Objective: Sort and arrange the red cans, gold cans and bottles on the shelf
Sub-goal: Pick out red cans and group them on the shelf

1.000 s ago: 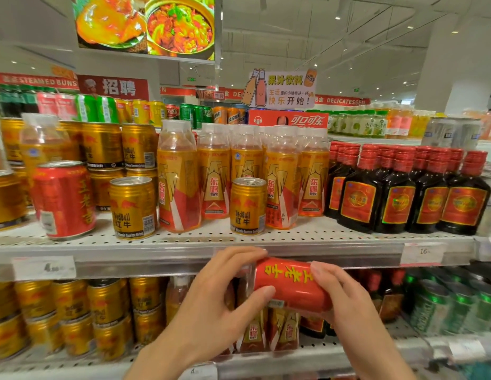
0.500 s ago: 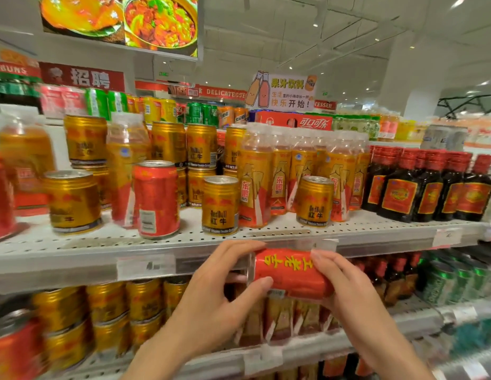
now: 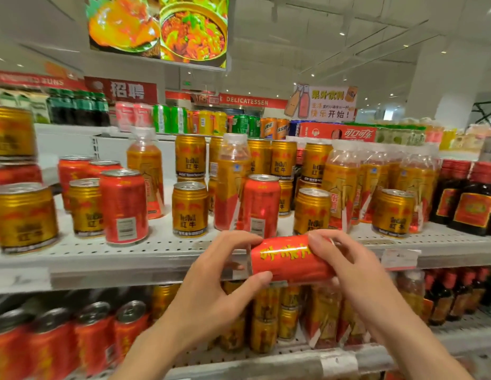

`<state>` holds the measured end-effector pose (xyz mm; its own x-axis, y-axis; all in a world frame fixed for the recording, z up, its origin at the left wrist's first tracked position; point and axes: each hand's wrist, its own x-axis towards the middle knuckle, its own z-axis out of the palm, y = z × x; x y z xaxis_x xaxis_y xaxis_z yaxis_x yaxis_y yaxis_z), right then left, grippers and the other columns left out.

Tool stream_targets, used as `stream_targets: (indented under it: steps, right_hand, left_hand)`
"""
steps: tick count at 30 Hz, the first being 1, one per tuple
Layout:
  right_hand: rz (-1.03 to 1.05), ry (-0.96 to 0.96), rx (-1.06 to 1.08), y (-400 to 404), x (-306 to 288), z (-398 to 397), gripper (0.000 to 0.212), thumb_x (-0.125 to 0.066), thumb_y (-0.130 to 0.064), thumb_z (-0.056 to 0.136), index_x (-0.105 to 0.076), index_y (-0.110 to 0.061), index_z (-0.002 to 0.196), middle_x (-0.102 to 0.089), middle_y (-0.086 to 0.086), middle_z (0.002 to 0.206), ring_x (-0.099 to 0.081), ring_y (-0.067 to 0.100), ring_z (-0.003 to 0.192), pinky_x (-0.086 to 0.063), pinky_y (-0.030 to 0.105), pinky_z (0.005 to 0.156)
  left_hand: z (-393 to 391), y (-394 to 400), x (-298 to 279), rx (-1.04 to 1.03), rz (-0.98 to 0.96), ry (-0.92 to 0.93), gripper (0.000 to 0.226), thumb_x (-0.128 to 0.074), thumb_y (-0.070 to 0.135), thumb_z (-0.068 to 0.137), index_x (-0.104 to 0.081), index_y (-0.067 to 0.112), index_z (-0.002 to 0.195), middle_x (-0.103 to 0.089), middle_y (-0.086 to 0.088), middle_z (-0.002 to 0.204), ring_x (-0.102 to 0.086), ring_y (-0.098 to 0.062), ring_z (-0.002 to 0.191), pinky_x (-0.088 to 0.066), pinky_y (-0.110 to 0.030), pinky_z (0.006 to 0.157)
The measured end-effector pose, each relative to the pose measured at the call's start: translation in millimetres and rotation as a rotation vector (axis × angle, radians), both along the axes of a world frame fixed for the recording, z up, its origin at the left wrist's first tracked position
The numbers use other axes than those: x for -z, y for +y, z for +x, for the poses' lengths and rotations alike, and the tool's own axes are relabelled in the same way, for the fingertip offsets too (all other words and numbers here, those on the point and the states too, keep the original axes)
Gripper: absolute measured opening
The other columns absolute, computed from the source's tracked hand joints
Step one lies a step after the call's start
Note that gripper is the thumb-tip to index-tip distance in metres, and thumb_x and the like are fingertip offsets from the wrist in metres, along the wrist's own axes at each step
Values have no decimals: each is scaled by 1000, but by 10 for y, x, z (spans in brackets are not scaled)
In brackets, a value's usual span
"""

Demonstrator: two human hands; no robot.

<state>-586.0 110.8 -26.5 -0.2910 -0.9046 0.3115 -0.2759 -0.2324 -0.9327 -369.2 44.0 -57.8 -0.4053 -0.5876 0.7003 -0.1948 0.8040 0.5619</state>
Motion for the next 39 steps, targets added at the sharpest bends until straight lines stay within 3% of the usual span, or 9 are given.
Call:
stream_targets:
  steps: [4,10,17,22,26,32,39]
  right_hand:
    - [-98,110,-55,-173,-315,224,48,-64,-68,67,-69,-37,104,-71,-25,93,-68,-5,88,-53,17,70]
    - [-173,233,-138,-511,-627,636,47,-68,-63,75,-60,-35,112,-66,-10,112,-64,6,102,-55,14,59]
    - [-222,404,-155,-780,-897,1321,49,-70,-63,79,-56,-36,117,-61,-14,114,-63,6,101,-60,27,74]
    - [-259,519,-169,-917,-1039,1855,50,-73,-63,76,-57,-39,117,-61,-16,115,-62,3,101,-59,28,77]
    - [-219,651,-135,-999,-1143,2135,51,-73,-65,72,-60,-42,116,-61,-16,117,-59,0,98,-58,29,75]
    - [-128,756,-105,-1022,-1033,2270,51,-72,-61,75,-61,-39,119,-62,-17,116,-61,-1,95,-52,16,65]
    - [-133,796,-37,-1076,-918,2323,57,-72,-62,76,-59,-36,125,-63,-15,121,-63,4,104,-60,31,85]
  left_hand:
    - [263,-88,-219,-73,-92,-7,45,-72,43,86,-54,36,127,-58,22,126,-56,-7,123,-51,-19,91]
    - [782,-187,-456,-328,-281,-152,52,-66,62,82,-55,32,123,-56,25,118,-54,2,113,-47,-15,85]
    - [1462,-323,-669,-457,-407,-271,60,-68,68,76,-61,23,115,-61,13,109,-56,-8,100,-49,-27,83]
    - [2148,-486,-748,-494,-483,-372,69,-60,76,76,-62,23,120,-62,10,115,-55,-10,109,-48,-29,93]
    - [2652,-663,-897,-560,-530,-488,65,-55,72,83,-60,23,126,-60,7,121,-53,-12,115,-49,-34,97]
    - [2621,-1005,-1093,-563,-416,-740,62,-48,66,91,-43,32,141,-51,9,133,-50,-9,116,-51,-29,96]
    - [2446,-1227,-1145,-523,-261,-834,61,-51,67,90,-47,33,141,-55,7,131,-56,-14,111,-52,-36,93]
